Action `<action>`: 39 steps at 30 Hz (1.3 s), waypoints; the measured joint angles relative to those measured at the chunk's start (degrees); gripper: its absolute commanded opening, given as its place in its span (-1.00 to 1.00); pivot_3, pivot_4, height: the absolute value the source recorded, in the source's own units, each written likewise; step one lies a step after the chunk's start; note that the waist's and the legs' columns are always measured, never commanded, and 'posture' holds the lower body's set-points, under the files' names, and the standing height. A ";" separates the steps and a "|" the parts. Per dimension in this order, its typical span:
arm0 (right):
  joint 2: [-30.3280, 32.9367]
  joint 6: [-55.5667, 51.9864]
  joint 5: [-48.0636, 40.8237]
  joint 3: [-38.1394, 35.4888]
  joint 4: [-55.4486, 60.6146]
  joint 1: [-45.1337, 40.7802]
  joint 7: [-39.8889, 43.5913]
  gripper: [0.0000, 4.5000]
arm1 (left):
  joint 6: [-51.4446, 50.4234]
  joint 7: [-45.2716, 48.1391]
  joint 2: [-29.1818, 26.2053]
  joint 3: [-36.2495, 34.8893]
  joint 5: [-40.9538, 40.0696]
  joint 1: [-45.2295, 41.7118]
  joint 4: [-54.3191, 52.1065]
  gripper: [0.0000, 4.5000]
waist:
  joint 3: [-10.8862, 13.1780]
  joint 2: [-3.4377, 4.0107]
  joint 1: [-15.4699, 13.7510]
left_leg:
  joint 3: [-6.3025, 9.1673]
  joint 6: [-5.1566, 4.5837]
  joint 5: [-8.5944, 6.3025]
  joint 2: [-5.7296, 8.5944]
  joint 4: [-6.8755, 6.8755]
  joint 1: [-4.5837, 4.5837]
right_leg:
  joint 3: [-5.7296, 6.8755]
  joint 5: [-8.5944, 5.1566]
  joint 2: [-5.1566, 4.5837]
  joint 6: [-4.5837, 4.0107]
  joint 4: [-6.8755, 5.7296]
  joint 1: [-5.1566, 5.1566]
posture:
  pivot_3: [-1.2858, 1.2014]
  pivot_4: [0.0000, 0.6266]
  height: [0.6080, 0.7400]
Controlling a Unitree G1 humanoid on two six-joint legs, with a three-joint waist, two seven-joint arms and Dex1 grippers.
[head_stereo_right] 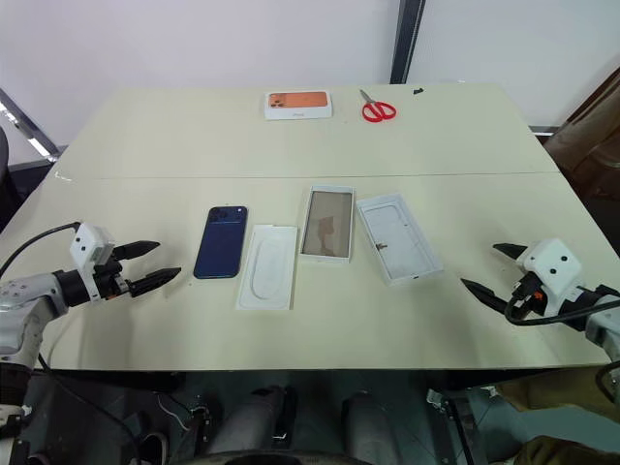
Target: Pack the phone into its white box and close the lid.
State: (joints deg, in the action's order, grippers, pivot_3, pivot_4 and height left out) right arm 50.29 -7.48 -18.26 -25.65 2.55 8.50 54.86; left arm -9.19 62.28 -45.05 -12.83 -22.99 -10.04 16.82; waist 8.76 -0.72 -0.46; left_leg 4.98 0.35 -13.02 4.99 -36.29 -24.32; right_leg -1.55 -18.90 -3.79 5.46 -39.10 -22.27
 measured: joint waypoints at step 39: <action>-0.88 -6.67 -1.99 12.43 5.64 -15.02 1.79 1.00 | -46.64 -12.44 2.03 0.74 -18.01 2.07 -31.05 0.98 | 0.00 0.00 0.30 | 0.01 0.00 0.00 -0.01 -0.01 -0.01 | 0.00 0.00 0.00 0.00 0.00 -0.01 | 0.03 -0.52 0.91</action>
State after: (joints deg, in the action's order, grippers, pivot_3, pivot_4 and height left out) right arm 49.41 -14.15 -20.25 -13.22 8.19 -6.52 56.65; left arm -55.84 49.84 -43.02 -12.09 -41.00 -7.97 -14.23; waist 8.76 -0.72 -0.16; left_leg 4.99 0.35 -13.03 4.98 -36.29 -24.33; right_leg -1.55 -18.91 -3.79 5.46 -39.10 -22.27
